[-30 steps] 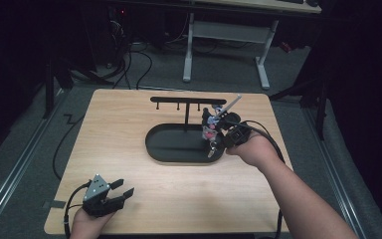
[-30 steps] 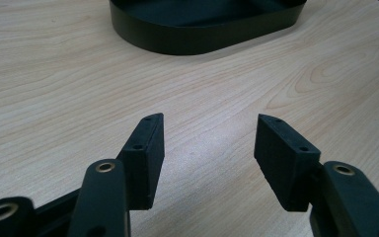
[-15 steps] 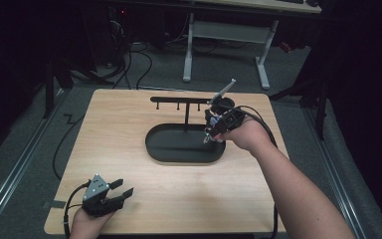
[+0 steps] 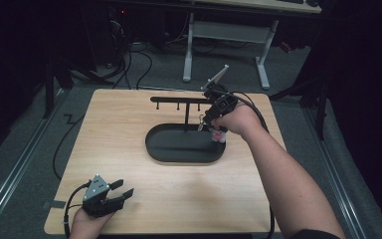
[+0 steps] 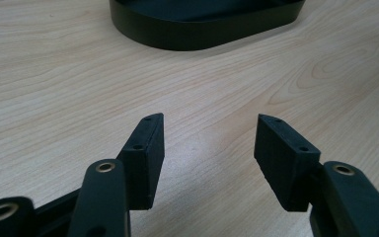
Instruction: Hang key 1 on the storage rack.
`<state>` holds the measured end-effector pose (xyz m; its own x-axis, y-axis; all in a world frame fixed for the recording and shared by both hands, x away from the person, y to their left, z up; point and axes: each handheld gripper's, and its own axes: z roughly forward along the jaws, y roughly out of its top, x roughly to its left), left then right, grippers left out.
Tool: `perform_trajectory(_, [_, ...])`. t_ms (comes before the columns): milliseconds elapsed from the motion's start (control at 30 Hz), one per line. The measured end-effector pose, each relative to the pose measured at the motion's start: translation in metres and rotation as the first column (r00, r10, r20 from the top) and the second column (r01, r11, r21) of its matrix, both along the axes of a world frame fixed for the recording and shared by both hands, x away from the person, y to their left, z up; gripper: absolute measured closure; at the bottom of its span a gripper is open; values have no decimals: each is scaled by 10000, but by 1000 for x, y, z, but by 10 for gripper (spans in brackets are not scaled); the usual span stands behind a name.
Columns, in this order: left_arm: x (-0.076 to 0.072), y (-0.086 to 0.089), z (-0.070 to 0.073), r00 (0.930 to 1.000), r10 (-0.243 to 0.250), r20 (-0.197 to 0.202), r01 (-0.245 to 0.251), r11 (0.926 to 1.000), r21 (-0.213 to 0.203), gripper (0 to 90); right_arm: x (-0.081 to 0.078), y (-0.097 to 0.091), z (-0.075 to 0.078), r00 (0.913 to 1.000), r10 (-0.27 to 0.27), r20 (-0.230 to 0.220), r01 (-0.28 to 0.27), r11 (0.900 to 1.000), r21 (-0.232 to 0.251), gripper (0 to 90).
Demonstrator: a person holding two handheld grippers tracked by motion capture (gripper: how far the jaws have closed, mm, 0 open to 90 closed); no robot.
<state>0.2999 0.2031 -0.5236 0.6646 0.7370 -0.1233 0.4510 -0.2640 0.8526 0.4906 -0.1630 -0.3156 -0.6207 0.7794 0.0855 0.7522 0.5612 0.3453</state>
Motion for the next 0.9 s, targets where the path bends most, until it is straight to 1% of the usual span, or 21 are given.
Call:
perform_trajectory(133, [-1,-1,0,10000,-15,23,15,10000,24,459,8,4,0,9999,-99,-73,99,10000,8,893])
perform_trajectory(233, [-1,-1,0,10000,-23,8,23,10000,26,459,13,6,1,10000,-26,-35,26,10000,-21,893])
perform_trajectory(267, [-1,-1,0,10000,-25,29,25,10000,20,459,13,7,2,9999,-112,-44,112,9999,21,893])
perform_trajectory(300, [-1,-2,0,10000,-20,61,20,10000,22,459,14,7,2,10000,-48,20,48,10000,-10,893])
perform_trajectory(333, [-1,-2,0,10000,-32,51,31,10000,47,459,14,7,3,9999,-147,-1,147,9999,41,893])
perform_trajectory(367, [-1,-2,0,10000,-32,51,31,10000,47,459,14,8,4,9999,-151,27,151,9999,53,893])
perform_trajectory(400, [-2,-1,0,10000,-44,19,44,10000,33,459,15,7,4,10000,-45,84,44,10000,34,893])
perform_trajectory(467, [-2,-1,-1,10000,-47,5,47,10000,28,459,15,8,5,9999,-149,47,148,9999,77,893])
perform_trajectory(533, [-3,0,0,10000,3,9,-3,10000,-36,459,17,7,5,9999,-82,63,82,10000,45,892])
perform_trajectory(567, [-3,1,0,10000,18,0,-18,10000,-56,459,17,8,5,9998,-196,-1,196,9998,88,893])
perform_trajectory(633, [-3,2,1,10000,20,1,-20,10000,-54,459,19,8,5,10000,-78,41,78,10000,49,892])
perform_trajectory(667, [-3,2,1,10000,53,47,-53,9999,-86,459,20,9,5,9998,-175,-10,175,9998,-13,893])
perform_trajectory(700, [-2,2,1,10000,57,53,-57,10000,-75,459,21,9,4,9999,-137,1,137,9999,-101,892])
perform_trajectory(767, [-2,2,1,10000,61,47,-61,10000,-50,459,23,9,4,9996,-276,-64,276,9996,-77,892])
perform_trajectory(800, [-1,2,1,9999,86,62,-85,9999,-87,459,24,8,3,9998,-206,-42,205,9998,-76,892])
perform_trajectory(900, [-1,3,1,9999,100,43,-99,9999,-129,459,26,8,2,9997,-258,-10,258,9996,-85,892])
